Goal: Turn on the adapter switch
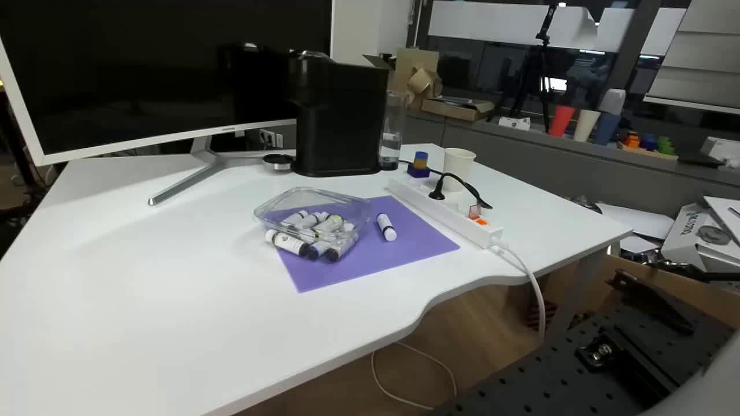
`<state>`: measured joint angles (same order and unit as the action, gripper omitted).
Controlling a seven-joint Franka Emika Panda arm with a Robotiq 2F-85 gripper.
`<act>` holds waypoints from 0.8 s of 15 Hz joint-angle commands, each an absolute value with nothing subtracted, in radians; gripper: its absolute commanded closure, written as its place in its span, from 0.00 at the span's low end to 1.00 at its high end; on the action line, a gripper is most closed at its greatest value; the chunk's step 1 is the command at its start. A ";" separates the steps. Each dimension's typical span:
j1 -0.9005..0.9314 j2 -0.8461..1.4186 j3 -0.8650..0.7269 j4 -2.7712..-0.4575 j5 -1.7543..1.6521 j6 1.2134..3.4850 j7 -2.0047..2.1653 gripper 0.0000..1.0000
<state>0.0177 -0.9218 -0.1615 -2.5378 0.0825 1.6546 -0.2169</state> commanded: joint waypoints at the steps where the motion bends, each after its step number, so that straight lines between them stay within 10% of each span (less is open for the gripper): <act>1: 0.009 -0.920 -0.156 -2.535 0.087 1.654 -0.223 0.00; 12: 0.000 -0.931 -0.150 -2.552 0.073 1.709 -0.225 0.00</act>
